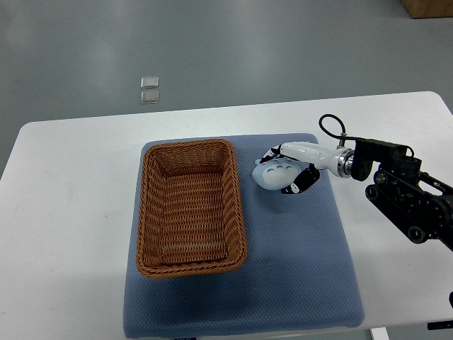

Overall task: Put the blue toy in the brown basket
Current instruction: 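Lift the held toy and carry it over the wicker basket, then open the right hand to drop the toy into the basket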

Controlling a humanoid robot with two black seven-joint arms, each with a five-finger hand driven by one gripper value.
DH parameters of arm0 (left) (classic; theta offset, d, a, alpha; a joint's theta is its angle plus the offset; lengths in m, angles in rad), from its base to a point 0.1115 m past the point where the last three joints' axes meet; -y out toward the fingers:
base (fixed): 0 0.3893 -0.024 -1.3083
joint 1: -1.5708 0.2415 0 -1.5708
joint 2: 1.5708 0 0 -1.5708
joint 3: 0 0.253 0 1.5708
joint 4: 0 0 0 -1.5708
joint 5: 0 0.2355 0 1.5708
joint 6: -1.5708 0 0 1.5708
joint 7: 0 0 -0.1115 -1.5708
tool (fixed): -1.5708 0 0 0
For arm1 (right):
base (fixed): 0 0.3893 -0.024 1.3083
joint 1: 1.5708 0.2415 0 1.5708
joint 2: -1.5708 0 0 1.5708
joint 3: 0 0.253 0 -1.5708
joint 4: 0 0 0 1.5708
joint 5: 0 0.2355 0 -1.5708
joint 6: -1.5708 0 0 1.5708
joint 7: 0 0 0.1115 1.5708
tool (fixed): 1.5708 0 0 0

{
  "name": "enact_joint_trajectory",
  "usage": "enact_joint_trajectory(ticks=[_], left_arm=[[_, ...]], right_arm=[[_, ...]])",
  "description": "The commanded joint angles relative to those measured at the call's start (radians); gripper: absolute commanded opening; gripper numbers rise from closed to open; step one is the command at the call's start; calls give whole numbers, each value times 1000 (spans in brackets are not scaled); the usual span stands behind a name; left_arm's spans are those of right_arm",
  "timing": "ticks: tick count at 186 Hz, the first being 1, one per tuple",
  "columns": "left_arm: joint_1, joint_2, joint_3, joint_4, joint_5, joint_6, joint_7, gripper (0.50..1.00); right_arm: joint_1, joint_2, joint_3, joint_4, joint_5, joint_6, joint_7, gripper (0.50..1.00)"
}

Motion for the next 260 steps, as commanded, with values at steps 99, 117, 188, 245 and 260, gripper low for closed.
enact_joint_trajectory(ticks=[99,117,188,245,260], left_arm=[[0,0,0,0,0,0,0,1000],[0,0,0,0,0,0,0,1000],[0,0,0,0,0,0,0,1000],[0,0,0,0,0,0,0,1000],[0,0,0,0,0,0,0,1000]], right_arm=[[215,6,44,47,188,-6,12,500],[255,35,-6,52,193,23,35,500],[306,196,-249,12,176,37,60,537],[297,216,-279,-8,162,35,52,801],[294,219,-278,-8,165,34,51,880]])
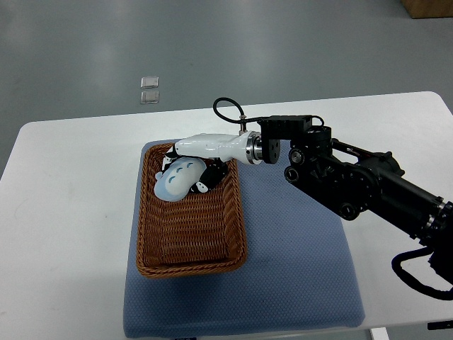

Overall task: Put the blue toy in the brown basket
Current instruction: 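Open the right hand to drop the toy into the basket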

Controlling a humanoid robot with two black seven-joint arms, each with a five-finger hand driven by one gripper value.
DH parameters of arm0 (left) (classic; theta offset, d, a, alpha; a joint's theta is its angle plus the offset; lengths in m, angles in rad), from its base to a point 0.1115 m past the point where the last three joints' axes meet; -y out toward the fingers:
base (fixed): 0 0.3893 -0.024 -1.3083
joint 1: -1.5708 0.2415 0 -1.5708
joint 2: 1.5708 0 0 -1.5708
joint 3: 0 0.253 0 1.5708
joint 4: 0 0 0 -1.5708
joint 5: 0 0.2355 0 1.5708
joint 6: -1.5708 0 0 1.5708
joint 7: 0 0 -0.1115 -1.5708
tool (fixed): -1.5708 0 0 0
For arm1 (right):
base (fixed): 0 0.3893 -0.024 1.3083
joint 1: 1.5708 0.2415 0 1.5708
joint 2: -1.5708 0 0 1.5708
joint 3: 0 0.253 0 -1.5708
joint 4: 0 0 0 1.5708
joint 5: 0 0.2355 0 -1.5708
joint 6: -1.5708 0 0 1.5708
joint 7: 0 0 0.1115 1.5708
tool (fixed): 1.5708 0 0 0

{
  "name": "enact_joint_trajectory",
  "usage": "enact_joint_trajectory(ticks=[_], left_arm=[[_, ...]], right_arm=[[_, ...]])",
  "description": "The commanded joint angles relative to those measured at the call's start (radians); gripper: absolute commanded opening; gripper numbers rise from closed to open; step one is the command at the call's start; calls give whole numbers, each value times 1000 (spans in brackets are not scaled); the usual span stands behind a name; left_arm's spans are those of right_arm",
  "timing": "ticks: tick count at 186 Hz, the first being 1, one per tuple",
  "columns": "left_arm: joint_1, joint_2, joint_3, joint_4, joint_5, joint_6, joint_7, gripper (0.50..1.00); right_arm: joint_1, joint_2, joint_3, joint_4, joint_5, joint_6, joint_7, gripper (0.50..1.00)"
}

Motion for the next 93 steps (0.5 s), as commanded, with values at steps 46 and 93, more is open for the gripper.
enact_joint_trajectory(ticks=[46,93], left_arm=[[0,0,0,0,0,0,0,1000],[0,0,0,0,0,0,0,1000]], right_arm=[[-42,1,33,-2,18,-14,-3,913],[-108,4,306,-57,182,-85,-157,913]])
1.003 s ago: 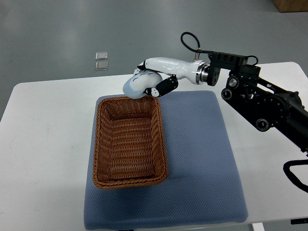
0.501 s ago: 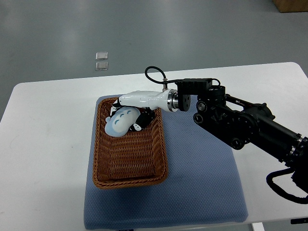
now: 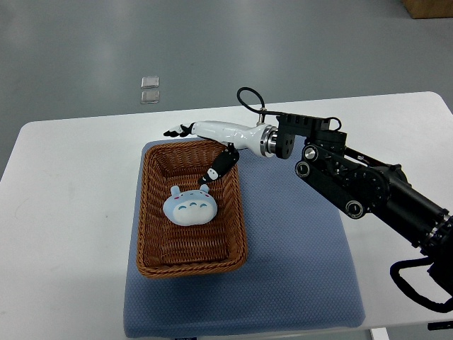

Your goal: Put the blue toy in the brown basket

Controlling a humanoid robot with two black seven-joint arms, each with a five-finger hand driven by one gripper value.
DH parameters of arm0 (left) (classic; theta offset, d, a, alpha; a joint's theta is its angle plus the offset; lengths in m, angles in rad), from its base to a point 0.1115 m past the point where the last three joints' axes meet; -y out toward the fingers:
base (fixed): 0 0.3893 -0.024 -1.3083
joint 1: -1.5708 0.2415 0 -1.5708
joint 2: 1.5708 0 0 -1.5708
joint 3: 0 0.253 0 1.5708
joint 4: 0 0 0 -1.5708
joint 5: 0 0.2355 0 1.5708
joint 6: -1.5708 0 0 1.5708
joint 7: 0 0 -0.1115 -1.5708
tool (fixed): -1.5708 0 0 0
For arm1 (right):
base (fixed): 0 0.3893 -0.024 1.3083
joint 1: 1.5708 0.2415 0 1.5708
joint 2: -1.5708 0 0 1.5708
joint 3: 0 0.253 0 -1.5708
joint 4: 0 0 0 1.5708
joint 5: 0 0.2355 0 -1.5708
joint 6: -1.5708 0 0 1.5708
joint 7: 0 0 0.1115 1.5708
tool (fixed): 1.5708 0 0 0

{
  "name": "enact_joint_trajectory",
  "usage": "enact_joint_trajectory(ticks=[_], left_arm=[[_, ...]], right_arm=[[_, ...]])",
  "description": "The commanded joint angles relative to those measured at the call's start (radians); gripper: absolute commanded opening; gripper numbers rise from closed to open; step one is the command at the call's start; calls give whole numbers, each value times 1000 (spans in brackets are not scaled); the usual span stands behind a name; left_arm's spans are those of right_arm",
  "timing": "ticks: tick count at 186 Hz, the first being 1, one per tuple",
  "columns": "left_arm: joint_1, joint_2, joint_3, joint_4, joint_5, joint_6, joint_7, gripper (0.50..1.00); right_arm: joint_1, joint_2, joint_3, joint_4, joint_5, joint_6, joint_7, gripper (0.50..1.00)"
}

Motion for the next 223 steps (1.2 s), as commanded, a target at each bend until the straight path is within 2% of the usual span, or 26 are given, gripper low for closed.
enact_joint_trajectory(ticks=[1,52,97,125,144,223], left_arm=[[0,0,0,0,0,0,0,1000],[0,0,0,0,0,0,0,1000],[0,0,0,0,0,0,0,1000],[0,0,0,0,0,0,0,1000],[0,0,0,0,0,0,0,1000],[0,0,0,0,0,0,0,1000]], right_arm=[[-21,-1,99,-34,111,-41,-65,913],[-79,-20,312,-129,433,-194,-152,911],[-90,-29,332,-222,679,-343,-175,911],[-107,-30,326,-230,863,-377,-183,911],[-139,-29,320,-222,878,-404,-172,911],[-162,-26,317,-222,880,-407,-167,913]])
